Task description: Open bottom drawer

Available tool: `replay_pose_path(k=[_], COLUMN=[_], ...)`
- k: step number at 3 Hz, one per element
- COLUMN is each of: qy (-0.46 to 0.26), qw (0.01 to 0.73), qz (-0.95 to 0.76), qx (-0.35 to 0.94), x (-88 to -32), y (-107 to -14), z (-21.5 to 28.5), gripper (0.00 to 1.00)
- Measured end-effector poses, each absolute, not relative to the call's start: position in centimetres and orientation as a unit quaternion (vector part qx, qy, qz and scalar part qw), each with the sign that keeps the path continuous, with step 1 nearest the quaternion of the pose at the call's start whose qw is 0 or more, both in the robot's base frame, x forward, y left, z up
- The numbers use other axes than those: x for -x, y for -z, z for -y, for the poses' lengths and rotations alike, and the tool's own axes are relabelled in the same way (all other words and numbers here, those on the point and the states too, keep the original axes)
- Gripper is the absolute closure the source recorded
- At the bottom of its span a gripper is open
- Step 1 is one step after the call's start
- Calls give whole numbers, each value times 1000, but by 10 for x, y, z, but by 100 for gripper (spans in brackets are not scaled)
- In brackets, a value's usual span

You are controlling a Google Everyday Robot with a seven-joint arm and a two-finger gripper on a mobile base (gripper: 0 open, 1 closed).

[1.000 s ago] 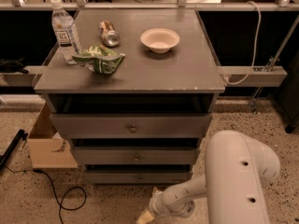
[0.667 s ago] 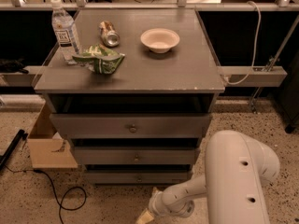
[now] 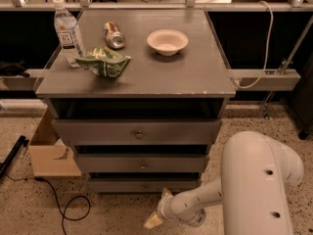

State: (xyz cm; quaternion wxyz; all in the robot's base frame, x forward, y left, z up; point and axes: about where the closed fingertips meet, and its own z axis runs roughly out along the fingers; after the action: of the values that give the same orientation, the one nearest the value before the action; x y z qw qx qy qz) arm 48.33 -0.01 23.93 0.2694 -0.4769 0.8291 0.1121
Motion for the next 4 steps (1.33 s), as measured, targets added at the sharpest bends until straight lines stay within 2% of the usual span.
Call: replay_pose_path(k=[1,4], qy=[-79,-75], qw=[294,310], qz=[-825,-831], qx=[475,455], x=[-507,-528], y=[-274,-271], z=[12,10], gripper=[0,0])
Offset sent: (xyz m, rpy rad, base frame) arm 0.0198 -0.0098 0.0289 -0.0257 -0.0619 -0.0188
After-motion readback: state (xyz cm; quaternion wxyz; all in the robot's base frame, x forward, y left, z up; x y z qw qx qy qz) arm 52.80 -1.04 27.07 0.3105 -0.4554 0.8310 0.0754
